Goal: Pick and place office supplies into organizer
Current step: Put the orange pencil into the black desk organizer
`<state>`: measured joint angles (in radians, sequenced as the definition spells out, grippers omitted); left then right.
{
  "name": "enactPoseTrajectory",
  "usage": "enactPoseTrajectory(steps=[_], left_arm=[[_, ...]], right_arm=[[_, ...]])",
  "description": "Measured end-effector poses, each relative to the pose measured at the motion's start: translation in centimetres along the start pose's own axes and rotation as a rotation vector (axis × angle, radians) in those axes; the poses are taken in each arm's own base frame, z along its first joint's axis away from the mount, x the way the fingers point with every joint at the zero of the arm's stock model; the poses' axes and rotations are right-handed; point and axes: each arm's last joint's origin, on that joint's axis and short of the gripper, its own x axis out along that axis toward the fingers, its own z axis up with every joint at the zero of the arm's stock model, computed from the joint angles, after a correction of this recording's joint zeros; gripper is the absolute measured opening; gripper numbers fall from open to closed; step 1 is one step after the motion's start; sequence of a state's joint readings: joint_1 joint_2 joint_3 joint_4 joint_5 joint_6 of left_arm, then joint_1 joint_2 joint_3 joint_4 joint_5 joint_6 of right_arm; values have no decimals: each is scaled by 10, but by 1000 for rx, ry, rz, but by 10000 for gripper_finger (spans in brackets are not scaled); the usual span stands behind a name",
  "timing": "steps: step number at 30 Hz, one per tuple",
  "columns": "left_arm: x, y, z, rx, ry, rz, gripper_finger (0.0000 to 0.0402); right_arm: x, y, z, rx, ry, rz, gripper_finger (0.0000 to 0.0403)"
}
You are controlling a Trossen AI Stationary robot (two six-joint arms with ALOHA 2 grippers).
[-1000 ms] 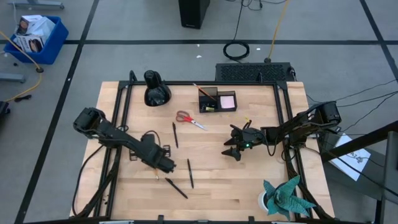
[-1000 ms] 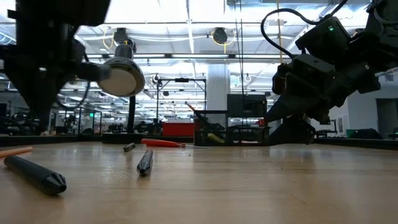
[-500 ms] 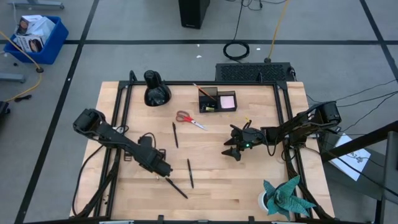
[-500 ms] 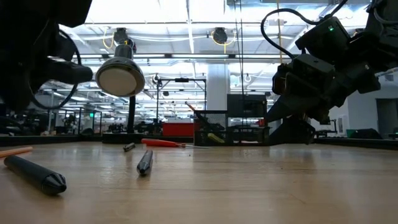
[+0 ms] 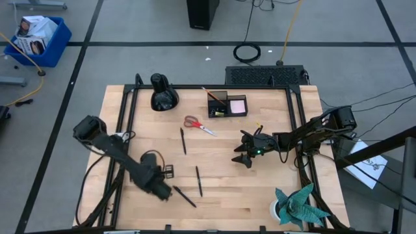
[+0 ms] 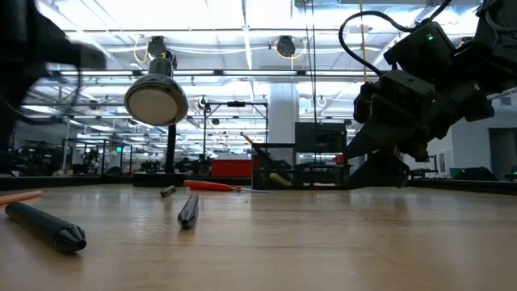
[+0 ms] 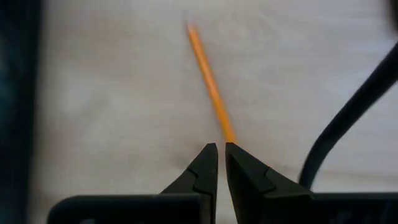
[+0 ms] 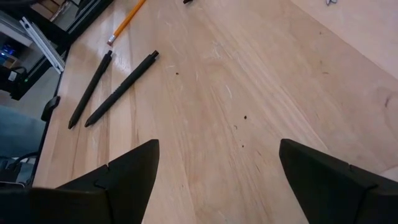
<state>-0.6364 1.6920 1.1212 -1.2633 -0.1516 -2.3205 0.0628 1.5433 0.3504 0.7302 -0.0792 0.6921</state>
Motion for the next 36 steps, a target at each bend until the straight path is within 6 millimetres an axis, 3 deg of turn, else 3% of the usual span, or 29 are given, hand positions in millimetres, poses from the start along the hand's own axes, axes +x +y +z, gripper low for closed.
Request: enactPoseTrajectory(steps=[5, 14, 18, 22, 30, 36], left_arm=[[-8, 4, -25, -224, -144, -16, 35], [18, -53, -73, -265, -277, 221, 35], [28, -60, -76, -276, -285, 260, 35], [29, -56, -77, -426, -304, 263, 35], [23, -50, -81, -248, -281, 250, 35], [25, -42, -86, -261, -333, 198, 35]], right_arm=[[0, 0, 0, 0, -1, 1, 325], [0, 0, 0, 0, 0, 0, 325], [0, 0, 0, 0, 0, 0, 325], [0, 0, 0, 0, 0, 0, 325], [0, 0, 0, 0, -1, 0, 325], [0, 0, 0, 0, 0, 0, 325]])
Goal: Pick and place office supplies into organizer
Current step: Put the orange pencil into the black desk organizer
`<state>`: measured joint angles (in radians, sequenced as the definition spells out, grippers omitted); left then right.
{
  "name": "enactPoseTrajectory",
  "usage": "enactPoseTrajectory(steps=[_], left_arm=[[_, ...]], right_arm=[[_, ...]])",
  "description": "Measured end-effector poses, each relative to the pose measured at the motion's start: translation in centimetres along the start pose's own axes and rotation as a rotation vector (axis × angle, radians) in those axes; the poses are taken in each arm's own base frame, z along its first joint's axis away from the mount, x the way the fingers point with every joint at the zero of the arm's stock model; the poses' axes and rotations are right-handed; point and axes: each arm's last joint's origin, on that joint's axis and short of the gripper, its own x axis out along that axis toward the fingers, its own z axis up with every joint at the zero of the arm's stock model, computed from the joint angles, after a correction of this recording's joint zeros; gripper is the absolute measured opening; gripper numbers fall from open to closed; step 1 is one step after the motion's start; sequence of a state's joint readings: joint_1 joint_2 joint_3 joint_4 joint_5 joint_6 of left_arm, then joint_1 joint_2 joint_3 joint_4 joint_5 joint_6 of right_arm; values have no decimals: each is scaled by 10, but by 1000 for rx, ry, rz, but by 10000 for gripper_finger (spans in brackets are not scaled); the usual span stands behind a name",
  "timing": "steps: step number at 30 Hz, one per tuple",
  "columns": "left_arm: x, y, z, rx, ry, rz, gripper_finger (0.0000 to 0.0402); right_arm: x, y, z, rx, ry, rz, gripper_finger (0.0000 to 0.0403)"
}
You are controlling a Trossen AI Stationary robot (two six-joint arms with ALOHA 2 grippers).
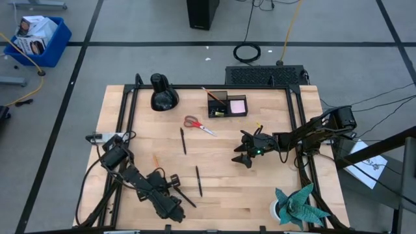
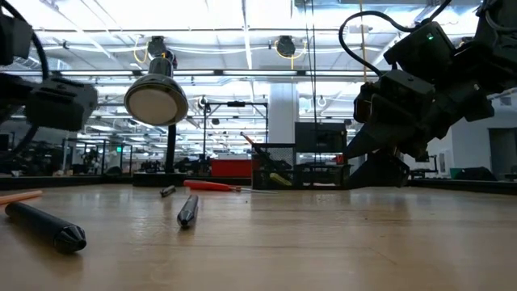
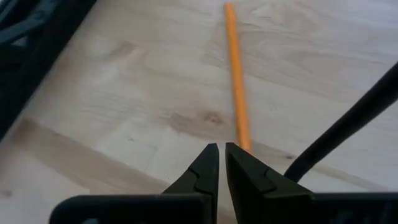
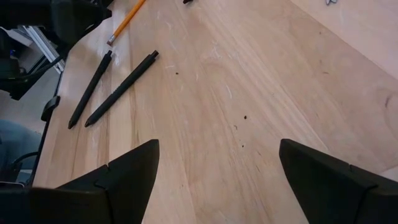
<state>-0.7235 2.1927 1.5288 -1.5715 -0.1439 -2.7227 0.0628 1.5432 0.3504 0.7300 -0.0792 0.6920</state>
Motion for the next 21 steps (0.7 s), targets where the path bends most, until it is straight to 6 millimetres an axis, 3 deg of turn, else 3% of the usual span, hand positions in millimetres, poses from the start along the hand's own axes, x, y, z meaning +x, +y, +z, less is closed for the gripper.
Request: enactPoseTrajectory(steps=[12, 21], left_arm=[[17, 3, 2, -2, -28, 114, 39], [17, -1, 4, 46, -83, -14, 129]], right_arm=[[0, 0, 0, 0, -1, 0, 325], [0, 0, 0, 0, 0, 0, 325]])
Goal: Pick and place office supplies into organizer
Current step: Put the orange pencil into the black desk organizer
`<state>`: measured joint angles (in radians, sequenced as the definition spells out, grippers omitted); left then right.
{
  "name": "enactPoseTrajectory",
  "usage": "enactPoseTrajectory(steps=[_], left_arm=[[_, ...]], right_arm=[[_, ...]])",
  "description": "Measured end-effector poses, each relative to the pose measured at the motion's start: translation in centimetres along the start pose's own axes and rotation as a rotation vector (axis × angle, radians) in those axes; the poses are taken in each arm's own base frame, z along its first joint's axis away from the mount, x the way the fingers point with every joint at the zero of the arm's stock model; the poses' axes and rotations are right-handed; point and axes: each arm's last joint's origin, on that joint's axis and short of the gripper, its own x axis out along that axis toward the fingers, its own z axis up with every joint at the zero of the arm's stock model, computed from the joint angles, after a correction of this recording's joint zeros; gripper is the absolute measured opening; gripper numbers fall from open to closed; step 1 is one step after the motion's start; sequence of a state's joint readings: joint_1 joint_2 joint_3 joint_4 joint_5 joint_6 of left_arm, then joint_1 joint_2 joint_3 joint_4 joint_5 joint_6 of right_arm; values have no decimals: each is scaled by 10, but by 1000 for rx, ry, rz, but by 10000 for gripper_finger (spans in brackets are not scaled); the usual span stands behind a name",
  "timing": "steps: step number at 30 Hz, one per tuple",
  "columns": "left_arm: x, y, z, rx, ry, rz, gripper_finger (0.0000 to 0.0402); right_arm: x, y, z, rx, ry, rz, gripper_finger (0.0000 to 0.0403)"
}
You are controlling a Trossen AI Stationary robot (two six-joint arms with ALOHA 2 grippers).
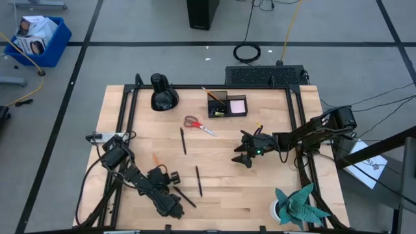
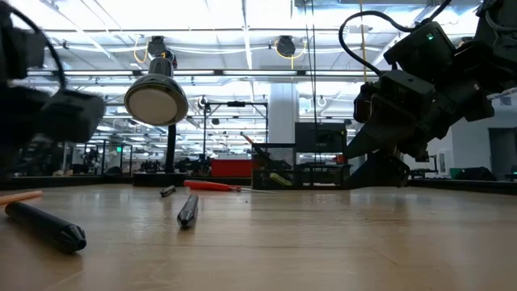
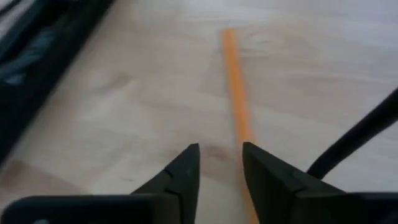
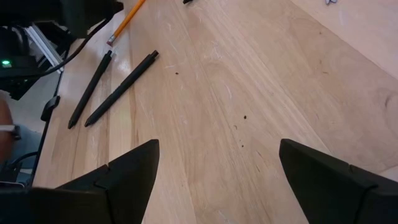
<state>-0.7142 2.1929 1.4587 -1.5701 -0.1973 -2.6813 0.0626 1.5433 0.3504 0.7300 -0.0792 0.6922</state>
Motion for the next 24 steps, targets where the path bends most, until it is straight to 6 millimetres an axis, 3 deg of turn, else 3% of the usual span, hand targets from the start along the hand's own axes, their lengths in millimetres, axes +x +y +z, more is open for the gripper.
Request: enactPoseTrajectory(steps=[5, 11, 18, 24], left_arm=[[-5, -4, 2, -6, -38, -117, 163], [10, -4, 0, 15, -75, -58, 179], [25, -3, 2, -24, -88, 14, 159], [38, -7, -11, -26, -59, -18, 136]], right_arm=[[0, 0, 0, 0, 0, 0, 325], [0, 0, 0, 0, 0, 0, 325], [0, 0, 0, 0, 0, 0, 325], [0, 0, 0, 0, 0, 0, 325]])
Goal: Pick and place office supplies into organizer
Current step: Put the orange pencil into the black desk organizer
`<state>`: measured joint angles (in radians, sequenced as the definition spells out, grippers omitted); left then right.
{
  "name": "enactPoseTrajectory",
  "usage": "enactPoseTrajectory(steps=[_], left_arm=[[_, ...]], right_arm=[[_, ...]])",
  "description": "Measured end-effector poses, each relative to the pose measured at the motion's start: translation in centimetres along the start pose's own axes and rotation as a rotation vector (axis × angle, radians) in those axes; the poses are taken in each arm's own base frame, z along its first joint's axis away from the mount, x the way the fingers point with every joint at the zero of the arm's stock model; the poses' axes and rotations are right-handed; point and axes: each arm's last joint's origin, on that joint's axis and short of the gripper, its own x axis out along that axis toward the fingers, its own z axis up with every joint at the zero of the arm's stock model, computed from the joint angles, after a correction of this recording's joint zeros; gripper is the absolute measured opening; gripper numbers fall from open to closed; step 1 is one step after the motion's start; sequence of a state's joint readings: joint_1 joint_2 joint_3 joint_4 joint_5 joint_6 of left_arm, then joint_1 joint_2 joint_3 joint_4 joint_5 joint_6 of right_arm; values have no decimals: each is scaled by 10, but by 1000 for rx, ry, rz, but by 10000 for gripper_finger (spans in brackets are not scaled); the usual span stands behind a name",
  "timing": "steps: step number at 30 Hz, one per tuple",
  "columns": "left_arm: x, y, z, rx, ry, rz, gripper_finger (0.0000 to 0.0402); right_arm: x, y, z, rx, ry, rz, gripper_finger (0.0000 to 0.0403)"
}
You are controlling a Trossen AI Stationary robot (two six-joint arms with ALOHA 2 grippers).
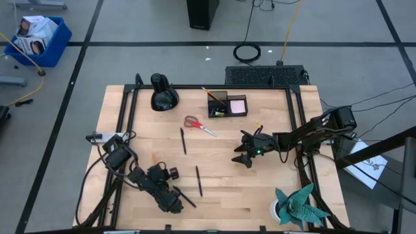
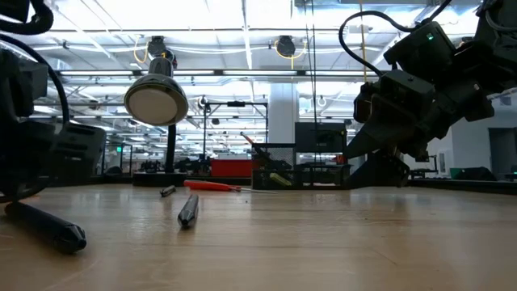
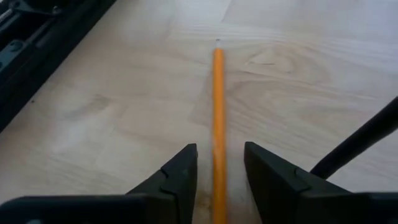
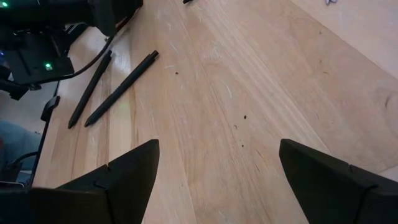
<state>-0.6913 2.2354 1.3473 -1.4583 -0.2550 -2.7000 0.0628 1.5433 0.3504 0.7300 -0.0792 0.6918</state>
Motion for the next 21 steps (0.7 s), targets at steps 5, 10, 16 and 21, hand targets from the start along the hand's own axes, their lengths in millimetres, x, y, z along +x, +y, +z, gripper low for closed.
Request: enactPoseTrajectory(steps=[5, 10, 16, 21], left_arm=[[4, 0, -6, 42, -2, -9, 128], [4, 2, -7, 14, -8, -1, 127], [1, 5, -6, 64, 15, -7, 127], [3, 0, -7, 126, 27, 6, 127]], right_arm=[[0, 0, 0, 0, -1, 0, 325], [0, 0, 0, 0, 0, 0, 325], [0, 0, 0, 0, 0, 0, 325], [0, 0, 0, 0, 0, 0, 325]])
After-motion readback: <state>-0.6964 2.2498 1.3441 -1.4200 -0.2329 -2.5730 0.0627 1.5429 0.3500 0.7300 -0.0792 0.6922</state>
